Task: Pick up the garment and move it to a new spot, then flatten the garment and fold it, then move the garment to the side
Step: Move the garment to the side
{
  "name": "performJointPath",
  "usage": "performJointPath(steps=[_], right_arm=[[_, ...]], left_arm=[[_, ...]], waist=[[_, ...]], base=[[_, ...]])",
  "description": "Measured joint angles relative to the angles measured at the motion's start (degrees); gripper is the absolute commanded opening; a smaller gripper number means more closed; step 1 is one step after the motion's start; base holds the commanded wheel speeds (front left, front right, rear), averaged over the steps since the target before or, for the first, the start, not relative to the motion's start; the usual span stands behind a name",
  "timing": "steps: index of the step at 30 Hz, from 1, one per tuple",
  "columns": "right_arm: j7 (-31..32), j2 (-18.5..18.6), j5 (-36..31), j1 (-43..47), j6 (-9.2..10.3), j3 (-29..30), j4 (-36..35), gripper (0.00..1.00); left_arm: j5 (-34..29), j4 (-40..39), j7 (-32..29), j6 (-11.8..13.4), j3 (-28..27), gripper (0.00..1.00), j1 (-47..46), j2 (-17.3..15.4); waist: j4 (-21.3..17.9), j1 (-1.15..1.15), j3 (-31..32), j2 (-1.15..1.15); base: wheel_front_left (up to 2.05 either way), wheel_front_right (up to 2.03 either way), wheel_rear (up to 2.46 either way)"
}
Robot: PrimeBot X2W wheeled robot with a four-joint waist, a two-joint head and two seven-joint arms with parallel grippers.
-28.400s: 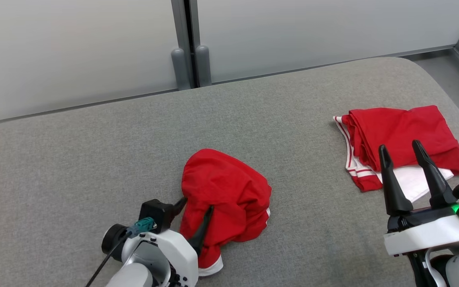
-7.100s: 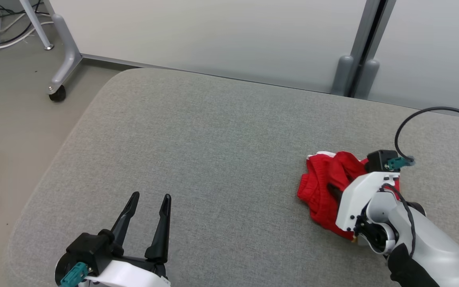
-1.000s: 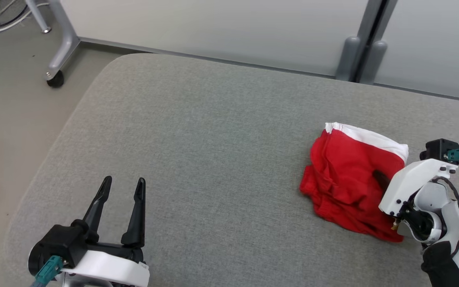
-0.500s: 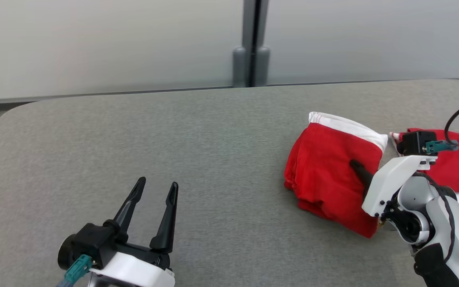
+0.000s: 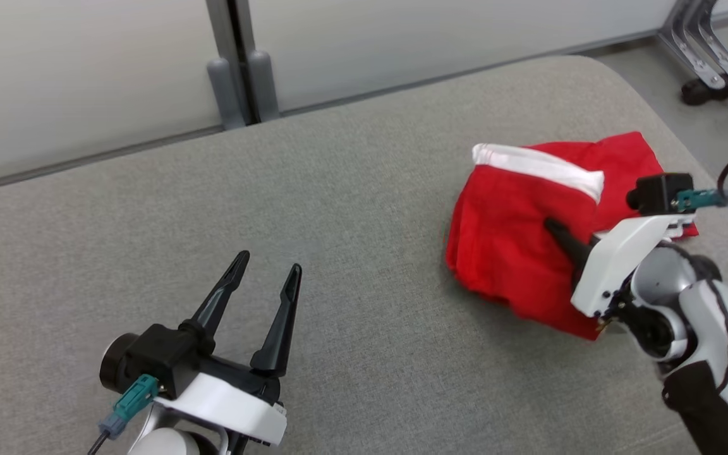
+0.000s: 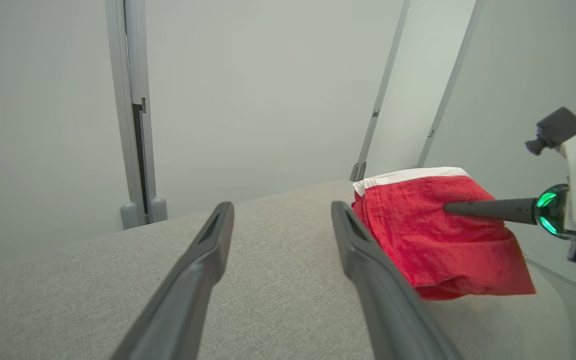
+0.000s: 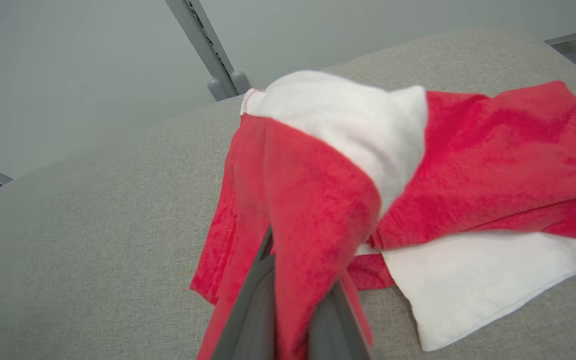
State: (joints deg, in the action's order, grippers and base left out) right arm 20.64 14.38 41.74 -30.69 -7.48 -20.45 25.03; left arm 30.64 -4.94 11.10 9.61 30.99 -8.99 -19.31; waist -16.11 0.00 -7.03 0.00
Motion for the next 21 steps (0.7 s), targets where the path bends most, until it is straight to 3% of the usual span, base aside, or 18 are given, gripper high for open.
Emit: performJointPath(steps=[5, 17, 21], right_arm=[[2.1, 5.0, 4.1, -3.7, -0.01, -1.9, -0.9, 0.00], [11.5, 27.3, 10.5, -13.5, -0.01, -13.3, -3.7, 0.00], [11.1, 33.0, 10.9, -17.9, -0.02, -16.7, -1.9, 0.00]], left_arm=[[-0.4, -0.3, -0.9, -0.3, 0.5, 1.00, -1.7, -0.1], [-1.5, -0.9, -2.4, -0.9, 0.8, 1.00, -6.2, -0.9], [-1.8, -1.1, -2.4, -0.9, 0.9, 1.00, -7.3, -0.4]], waist=[[-0.2, 0.00, -3.3, 0.00], [7.0, 0.00, -11.7, 0.00], [10.0, 0.00, -14.5, 0.00]], base=[[0.00, 0.00, 0.00], [0.00, 0.00, 0.00], [0.00, 0.00, 0.00]])
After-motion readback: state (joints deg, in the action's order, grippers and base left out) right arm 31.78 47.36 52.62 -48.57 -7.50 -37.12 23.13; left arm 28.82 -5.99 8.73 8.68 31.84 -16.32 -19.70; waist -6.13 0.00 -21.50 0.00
